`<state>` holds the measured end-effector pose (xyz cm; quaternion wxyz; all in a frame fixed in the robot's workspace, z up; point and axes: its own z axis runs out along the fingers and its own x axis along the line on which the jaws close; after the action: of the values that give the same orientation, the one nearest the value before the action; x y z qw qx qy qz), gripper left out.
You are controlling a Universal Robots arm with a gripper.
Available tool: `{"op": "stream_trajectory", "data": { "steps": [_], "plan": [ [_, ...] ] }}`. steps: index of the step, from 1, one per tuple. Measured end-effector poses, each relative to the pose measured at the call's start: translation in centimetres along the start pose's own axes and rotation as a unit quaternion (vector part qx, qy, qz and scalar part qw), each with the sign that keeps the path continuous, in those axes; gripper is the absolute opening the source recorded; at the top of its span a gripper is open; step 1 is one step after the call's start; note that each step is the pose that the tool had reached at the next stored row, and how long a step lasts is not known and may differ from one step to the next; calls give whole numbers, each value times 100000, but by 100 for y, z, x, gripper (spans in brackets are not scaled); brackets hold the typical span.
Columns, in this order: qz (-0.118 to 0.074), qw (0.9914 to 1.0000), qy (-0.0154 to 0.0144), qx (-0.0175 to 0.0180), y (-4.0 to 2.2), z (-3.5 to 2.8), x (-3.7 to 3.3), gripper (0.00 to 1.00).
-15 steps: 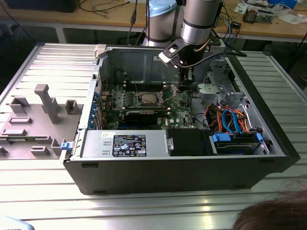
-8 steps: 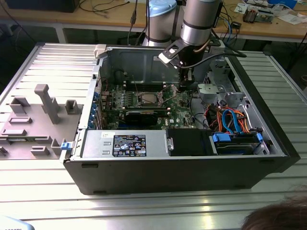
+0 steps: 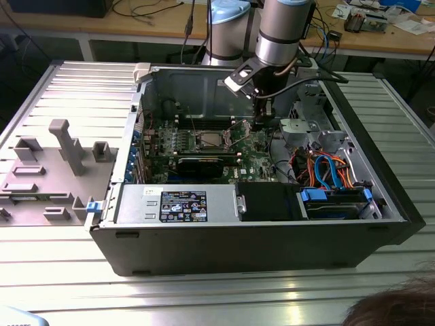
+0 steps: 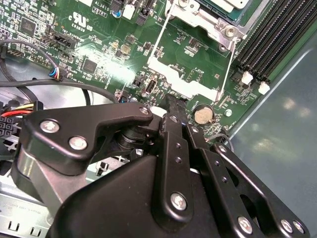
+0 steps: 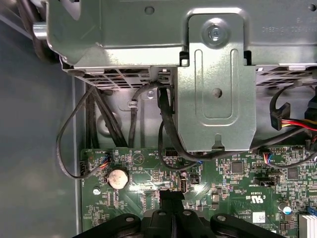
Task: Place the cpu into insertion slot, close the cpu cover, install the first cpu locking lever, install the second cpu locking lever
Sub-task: 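Close the cpu cover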
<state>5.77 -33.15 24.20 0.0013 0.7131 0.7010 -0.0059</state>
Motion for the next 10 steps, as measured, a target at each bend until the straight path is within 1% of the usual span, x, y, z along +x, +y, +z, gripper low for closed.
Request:
{"op": "stream_trajectory", "data": {
  "steps": [10],
  "plan": [
    [-2,100000,6,1,0,32,0,11]
  ]
}}
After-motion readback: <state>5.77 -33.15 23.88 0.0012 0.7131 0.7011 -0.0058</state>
